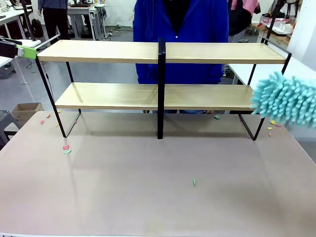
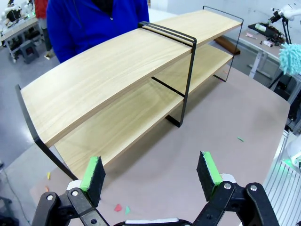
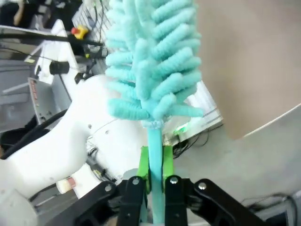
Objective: Clean the shelves.
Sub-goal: Clean another randomly selected level of the Shelf with the Duster.
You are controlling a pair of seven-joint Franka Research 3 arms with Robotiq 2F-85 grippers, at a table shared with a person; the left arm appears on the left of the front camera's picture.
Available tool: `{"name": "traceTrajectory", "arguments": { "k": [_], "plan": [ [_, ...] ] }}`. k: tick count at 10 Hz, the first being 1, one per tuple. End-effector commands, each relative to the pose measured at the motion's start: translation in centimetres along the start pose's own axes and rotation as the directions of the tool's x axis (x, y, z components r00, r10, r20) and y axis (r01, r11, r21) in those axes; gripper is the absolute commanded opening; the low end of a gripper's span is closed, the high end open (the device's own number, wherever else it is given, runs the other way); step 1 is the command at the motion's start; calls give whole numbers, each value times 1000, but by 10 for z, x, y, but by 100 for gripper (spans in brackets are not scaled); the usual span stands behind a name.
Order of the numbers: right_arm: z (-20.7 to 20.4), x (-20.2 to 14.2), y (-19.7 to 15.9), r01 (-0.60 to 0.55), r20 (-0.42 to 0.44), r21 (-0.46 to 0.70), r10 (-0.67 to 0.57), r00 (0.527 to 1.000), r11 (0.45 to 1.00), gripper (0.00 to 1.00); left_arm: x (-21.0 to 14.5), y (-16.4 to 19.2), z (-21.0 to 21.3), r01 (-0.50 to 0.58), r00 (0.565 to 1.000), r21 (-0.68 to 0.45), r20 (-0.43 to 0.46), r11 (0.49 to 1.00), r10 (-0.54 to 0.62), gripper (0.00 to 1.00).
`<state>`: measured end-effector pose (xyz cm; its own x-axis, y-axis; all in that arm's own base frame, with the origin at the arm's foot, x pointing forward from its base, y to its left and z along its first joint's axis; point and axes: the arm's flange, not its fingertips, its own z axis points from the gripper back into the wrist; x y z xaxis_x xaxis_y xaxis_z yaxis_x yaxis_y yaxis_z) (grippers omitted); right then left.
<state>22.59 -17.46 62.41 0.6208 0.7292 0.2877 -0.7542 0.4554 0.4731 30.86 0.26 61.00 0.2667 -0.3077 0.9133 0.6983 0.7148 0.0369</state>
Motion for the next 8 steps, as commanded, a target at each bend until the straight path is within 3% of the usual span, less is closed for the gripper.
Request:
{"name": "traceTrajectory", "arguments": {
  "k": [1, 2, 8],
  "plan": [
    [-1, -1, -6, -177, 135, 5, 175, 975, 984, 13, -6, -6, -1, -4, 1000, 16, -5, 1000, 4, 100],
    [0, 0, 0, 0, 0, 0, 0, 1000, 1000, 13, -6, -6, -1, -4, 1000, 16, -5, 1000, 4, 100],
    [-4, 7, -9, -25, 25, -27, 26, 999, 999, 13, -6, -6, -1, -4, 1000, 16, -5, 1000, 4, 100]
  ]
}}
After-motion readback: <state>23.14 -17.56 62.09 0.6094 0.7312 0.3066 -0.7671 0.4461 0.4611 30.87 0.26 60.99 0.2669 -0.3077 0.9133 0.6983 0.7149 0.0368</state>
